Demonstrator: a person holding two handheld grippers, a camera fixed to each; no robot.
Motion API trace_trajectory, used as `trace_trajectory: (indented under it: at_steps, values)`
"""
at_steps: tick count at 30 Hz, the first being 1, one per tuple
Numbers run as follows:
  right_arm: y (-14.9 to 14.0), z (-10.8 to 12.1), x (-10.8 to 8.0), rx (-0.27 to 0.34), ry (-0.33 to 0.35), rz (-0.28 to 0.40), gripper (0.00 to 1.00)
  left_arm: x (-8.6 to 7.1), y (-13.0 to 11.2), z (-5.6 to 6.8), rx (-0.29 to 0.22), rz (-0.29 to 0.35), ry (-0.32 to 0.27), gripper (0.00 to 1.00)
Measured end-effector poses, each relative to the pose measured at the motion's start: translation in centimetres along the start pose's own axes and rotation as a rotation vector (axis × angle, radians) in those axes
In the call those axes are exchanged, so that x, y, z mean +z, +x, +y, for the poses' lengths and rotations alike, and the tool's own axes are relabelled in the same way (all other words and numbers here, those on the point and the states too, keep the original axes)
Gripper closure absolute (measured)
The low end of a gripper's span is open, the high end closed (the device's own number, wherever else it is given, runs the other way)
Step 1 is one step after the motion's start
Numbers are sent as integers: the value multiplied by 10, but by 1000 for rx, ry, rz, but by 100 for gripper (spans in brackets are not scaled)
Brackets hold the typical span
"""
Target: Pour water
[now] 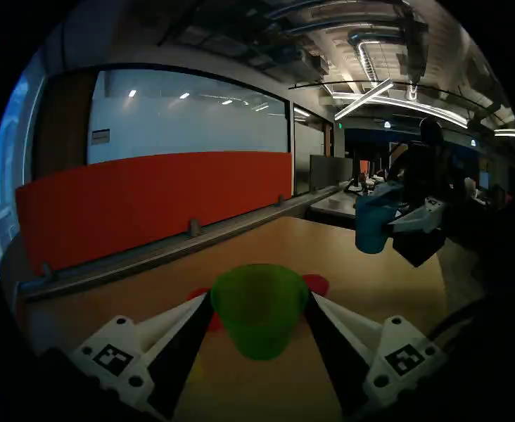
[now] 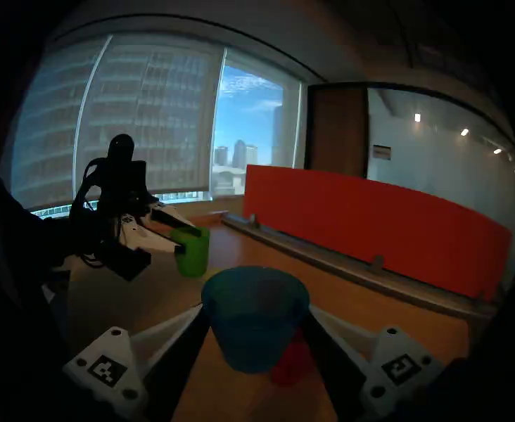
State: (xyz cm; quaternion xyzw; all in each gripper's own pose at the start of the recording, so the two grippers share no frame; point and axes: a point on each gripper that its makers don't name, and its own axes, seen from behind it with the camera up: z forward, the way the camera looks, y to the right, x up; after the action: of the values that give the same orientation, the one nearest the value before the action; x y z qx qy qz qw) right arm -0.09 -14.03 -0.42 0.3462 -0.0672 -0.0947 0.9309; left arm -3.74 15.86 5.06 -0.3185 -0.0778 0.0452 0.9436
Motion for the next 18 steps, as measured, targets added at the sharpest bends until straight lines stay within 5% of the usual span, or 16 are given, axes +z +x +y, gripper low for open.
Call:
trace_trajectory:
  at_steps: [18]
  values:
    - [10, -14, 5, -5, 18, 28, 11, -28, 34, 14, 4, 133, 5, 11]
